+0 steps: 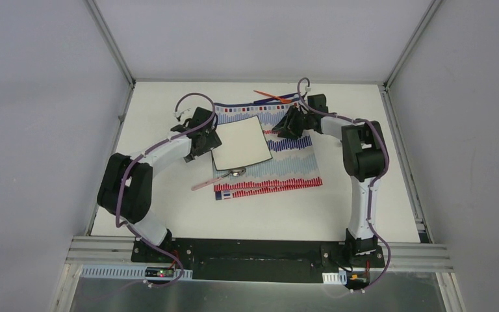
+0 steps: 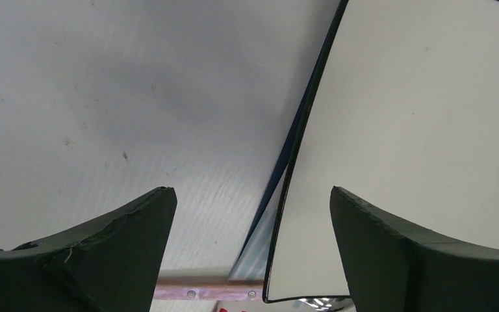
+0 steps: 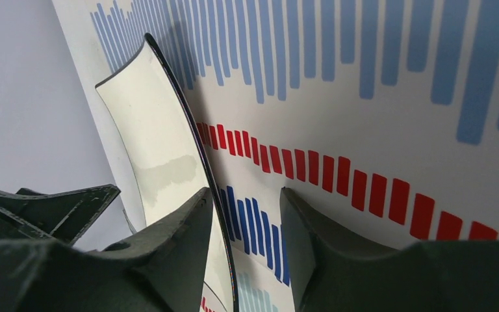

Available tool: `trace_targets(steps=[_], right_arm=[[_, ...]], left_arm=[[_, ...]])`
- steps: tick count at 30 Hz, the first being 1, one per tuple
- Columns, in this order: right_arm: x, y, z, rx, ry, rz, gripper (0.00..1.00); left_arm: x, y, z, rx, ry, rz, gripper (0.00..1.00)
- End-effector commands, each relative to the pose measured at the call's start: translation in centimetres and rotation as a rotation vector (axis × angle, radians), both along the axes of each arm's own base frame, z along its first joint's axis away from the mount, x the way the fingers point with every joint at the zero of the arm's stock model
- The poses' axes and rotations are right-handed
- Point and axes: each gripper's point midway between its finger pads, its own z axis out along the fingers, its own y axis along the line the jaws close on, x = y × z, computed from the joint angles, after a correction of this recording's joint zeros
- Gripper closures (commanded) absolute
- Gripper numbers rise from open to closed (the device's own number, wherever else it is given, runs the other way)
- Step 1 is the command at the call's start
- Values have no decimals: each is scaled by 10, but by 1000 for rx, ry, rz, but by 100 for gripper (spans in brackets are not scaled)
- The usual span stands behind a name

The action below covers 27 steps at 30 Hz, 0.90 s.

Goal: Set the dinner table for one person
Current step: Place the plate on the napkin, then pick up the plate from the napkin.

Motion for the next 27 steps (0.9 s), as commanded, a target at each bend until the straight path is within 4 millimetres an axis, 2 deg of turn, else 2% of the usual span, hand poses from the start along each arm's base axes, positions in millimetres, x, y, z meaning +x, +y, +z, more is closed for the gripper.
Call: trace_targets(steps=[1,5,8,9,11,13,14,16,18,23,27], right_arm=[[9,6,-5,9,-21,3,54],[8,6,-11,10,-10,7,54],[6,8,-17,9,-2,13,54],[6,9,-18,11,0,14,53],[5,12,-21,11,5,21,54],[4,14,-24,8,10,27,53],[3,16,-26,8,13,31,54],[1,18,-29,7,18,37,54],[-1,19,-31,4,20,42,54],[-3,19,-32,4,23,42,54],[-1,23,-32,16,26,42,54]], left_arm=[[18,-14,-1,-92,-97,-4,8],[22,-13,-9,-99,-154,-7,9],[25,-15,-13,-129,-218,-14,18],[26,-17,-14,-139,-236,-17,23],[29,-21,-14,-161,-275,-38,39],[34,-28,-10,-183,-307,-71,60],[36,-30,-8,-192,-314,-85,67],[38,-35,1,-219,-341,-115,73],[37,-32,12,-222,-363,-113,71],[31,-10,36,-177,-393,-87,54],[31,4,25,-252,-408,-76,49]])
